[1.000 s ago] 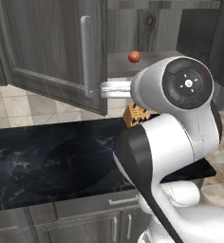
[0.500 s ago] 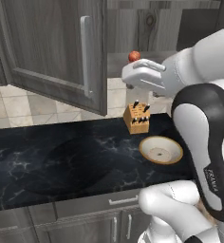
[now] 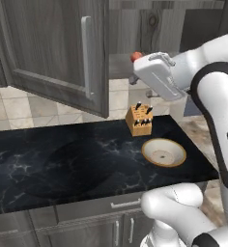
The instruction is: Open the cabinet. Pick the peach and peach from the cabinet and place them into the bowl. Then close the cabinet.
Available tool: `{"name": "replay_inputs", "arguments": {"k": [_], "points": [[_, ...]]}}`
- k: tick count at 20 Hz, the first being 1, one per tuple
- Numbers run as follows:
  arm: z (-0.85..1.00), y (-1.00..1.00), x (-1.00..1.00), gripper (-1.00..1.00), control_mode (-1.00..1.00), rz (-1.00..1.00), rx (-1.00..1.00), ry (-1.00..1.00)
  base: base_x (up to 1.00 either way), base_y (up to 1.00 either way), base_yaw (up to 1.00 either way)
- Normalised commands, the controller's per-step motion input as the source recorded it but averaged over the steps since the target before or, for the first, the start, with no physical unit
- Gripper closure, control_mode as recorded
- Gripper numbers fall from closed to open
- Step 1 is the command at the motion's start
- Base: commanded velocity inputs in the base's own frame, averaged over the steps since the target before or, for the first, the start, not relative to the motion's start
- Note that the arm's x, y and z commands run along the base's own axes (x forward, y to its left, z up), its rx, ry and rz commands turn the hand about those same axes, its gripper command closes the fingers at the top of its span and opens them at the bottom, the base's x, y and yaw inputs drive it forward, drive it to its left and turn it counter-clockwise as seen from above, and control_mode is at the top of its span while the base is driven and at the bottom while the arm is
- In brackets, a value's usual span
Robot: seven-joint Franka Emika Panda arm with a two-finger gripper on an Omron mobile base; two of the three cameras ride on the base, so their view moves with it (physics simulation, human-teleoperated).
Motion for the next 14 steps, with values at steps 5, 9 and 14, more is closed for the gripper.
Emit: {"name": "replay_inputs", "arguments": {"k": [5, 9, 14], "points": [[-0.28, 0.0, 0.53, -1.0, -1.0, 0.24, 0.19, 0.01, 0.0, 0.0, 0.0], [-0.06, 0.14, 0.68, -1.0, -1.0, 0.22, 0.18, 0.11, 0.0, 0.0, 0.0], [0.0, 0.42, 0.56, -1.0, -1.0, 0.23, 0.13, 0.16, 0.0, 0.0, 0.0]]}}
